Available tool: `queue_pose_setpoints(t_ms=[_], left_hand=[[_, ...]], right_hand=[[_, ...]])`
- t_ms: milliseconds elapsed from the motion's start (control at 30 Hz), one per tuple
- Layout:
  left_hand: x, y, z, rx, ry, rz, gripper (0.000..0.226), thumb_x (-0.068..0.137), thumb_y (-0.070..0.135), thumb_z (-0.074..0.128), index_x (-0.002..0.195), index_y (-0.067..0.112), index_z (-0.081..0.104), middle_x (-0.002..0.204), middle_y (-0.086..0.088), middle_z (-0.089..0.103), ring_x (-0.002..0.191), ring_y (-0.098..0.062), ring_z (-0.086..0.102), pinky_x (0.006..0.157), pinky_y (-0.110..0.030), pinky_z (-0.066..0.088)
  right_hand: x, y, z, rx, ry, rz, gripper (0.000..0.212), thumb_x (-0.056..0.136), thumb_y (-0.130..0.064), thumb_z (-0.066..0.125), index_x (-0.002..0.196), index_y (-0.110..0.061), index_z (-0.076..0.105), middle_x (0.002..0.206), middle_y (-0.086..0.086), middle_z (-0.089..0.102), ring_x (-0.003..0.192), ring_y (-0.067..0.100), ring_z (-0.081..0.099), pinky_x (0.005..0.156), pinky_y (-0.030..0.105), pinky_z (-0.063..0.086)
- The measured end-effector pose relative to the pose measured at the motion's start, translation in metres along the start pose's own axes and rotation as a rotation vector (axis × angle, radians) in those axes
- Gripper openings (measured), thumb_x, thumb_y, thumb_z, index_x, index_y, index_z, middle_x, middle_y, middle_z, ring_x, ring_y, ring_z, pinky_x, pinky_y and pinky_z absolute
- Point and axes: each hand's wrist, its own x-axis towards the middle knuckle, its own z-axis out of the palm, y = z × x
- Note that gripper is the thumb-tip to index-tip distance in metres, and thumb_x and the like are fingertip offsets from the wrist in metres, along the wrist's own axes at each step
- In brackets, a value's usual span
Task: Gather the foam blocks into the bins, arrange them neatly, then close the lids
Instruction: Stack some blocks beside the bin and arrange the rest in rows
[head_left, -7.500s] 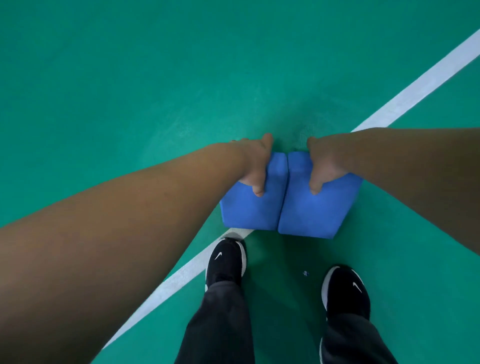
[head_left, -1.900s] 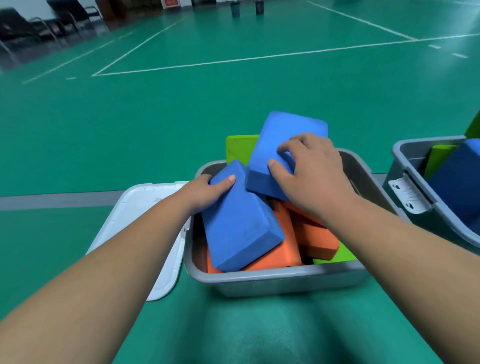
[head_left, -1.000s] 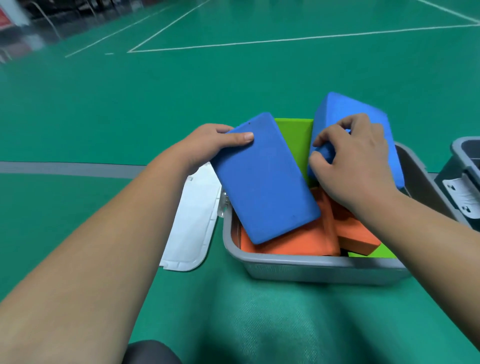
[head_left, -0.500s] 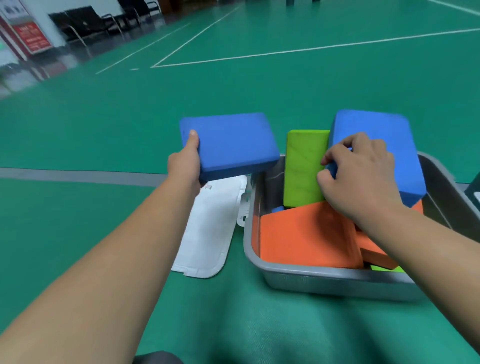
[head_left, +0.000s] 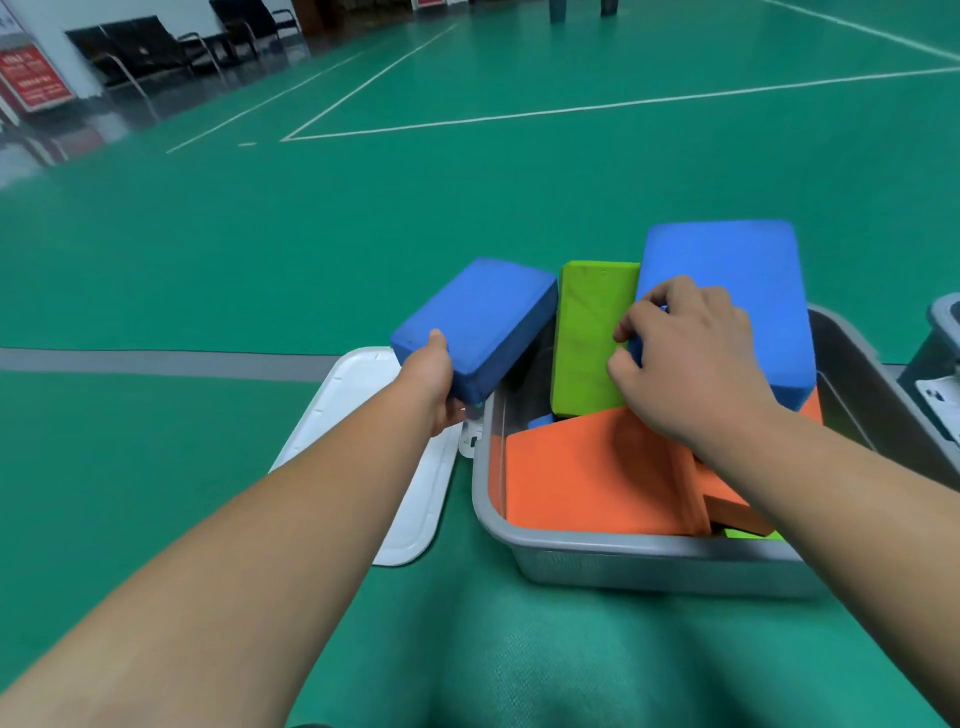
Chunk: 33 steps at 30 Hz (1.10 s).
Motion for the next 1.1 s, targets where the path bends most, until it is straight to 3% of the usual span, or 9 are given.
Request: queue_pose_setpoints(t_ms=[100, 200, 333, 400, 500, 633, 767, 967, 1100], left_hand=[[0.010, 0.000, -0.002, 0.021, -0.039, 0.023, 0.047, 0.094, 0.063, 0.059, 0.122, 0.025, 0.055, 0.113, -0.002, 0.076, 0.104, -0.025, 0.075, 0.093, -0.047, 0.059], [0.011, -0.002, 0.000, 0.148, -0.072, 0.030, 0.051, 0.094, 0.067, 0.057, 0.121, 0.024, 0.053, 0.112, -0.007, 0.076, 0.104, -0.029, 0.075, 0.085, -0.046, 0.063], [0.009, -0.001, 0.003, 0.210, -0.067, -0.012, 0.058, 0.089, 0.068, 0.064, 0.122, 0.022, 0.051, 0.107, -0.011, 0.076, 0.090, -0.030, 0.076, 0.077, -0.041, 0.062], [0.011, -0.001, 0.003, 0.185, -0.052, -0.024, 0.055, 0.087, 0.065, 0.068, 0.115, 0.021, 0.051, 0.109, -0.011, 0.075, 0.094, -0.029, 0.077, 0.078, -0.041, 0.062], [0.013, -0.004, 0.004, 0.172, -0.034, -0.033, 0.059, 0.084, 0.066, 0.071, 0.112, 0.020, 0.048, 0.110, -0.012, 0.072, 0.101, -0.031, 0.076, 0.092, -0.047, 0.060], [0.013, -0.007, 0.005, 0.056, -0.038, 0.001, 0.050, 0.081, 0.054, 0.083, 0.106, 0.022, 0.053, 0.104, -0.004, 0.073, 0.098, -0.024, 0.075, 0.089, -0.042, 0.061], [0.018, -0.004, 0.005, -0.030, -0.033, 0.129, 0.065, 0.072, 0.040, 0.093, 0.124, 0.019, 0.061, 0.110, -0.004, 0.076, 0.091, -0.026, 0.078, 0.080, -0.044, 0.065], [0.021, -0.002, 0.009, -0.120, -0.014, 0.199, 0.060, 0.075, 0.037, 0.092, 0.124, 0.018, 0.063, 0.114, -0.002, 0.075, 0.097, -0.024, 0.076, 0.080, -0.044, 0.065], [0.020, -0.009, 0.009, -0.107, -0.034, 0.127, 0.056, 0.075, 0.037, 0.091, 0.120, 0.021, 0.062, 0.113, -0.003, 0.075, 0.099, -0.027, 0.076, 0.079, -0.047, 0.065]], right_hand=[[-0.001, 0.000, -0.001, -0.012, -0.006, -0.015, 0.026, 0.085, -0.038, 0.060, 0.106, -0.026, 0.071, 0.114, 0.003, 0.055, 0.107, 0.034, 0.048, 0.092, 0.044, 0.040], [0.000, 0.001, -0.005, -0.007, -0.021, -0.018, 0.029, 0.085, -0.043, 0.061, 0.108, -0.027, 0.070, 0.117, 0.002, 0.054, 0.109, 0.033, 0.047, 0.094, 0.046, 0.040], [-0.002, 0.006, -0.010, -0.013, -0.008, -0.026, 0.041, 0.081, -0.050, 0.064, 0.116, -0.029, 0.068, 0.122, 0.002, 0.052, 0.111, 0.033, 0.046, 0.095, 0.047, 0.041], [-0.003, 0.009, -0.012, -0.032, 0.014, -0.019, 0.054, 0.077, -0.053, 0.069, 0.125, -0.029, 0.065, 0.128, 0.004, 0.051, 0.114, 0.035, 0.047, 0.096, 0.049, 0.041], [-0.001, 0.012, -0.011, -0.103, -0.013, 0.063, 0.091, 0.067, -0.067, 0.075, 0.144, -0.030, 0.047, 0.145, 0.011, 0.043, 0.124, 0.041, 0.046, 0.105, 0.055, 0.037], [-0.001, 0.015, -0.008, -0.199, -0.187, 0.168, 0.127, 0.059, -0.082, 0.073, 0.158, -0.029, 0.016, 0.162, 0.013, 0.023, 0.146, 0.041, 0.026, 0.116, 0.065, 0.024], [-0.002, 0.015, -0.006, -0.237, -0.159, 0.125, 0.114, 0.065, -0.074, 0.067, 0.157, -0.025, 0.021, 0.164, 0.009, 0.026, 0.146, 0.042, 0.027, 0.112, 0.066, 0.028], [-0.002, 0.016, -0.013, -0.232, -0.150, 0.100, 0.110, 0.070, -0.069, 0.060, 0.161, -0.018, 0.024, 0.167, 0.010, 0.027, 0.144, 0.045, 0.032, 0.111, 0.061, 0.032], [-0.003, 0.016, -0.017, -0.208, -0.137, 0.082, 0.106, 0.072, -0.069, 0.058, 0.160, -0.018, 0.027, 0.167, 0.007, 0.030, 0.144, 0.043, 0.035, 0.110, 0.059, 0.034]])
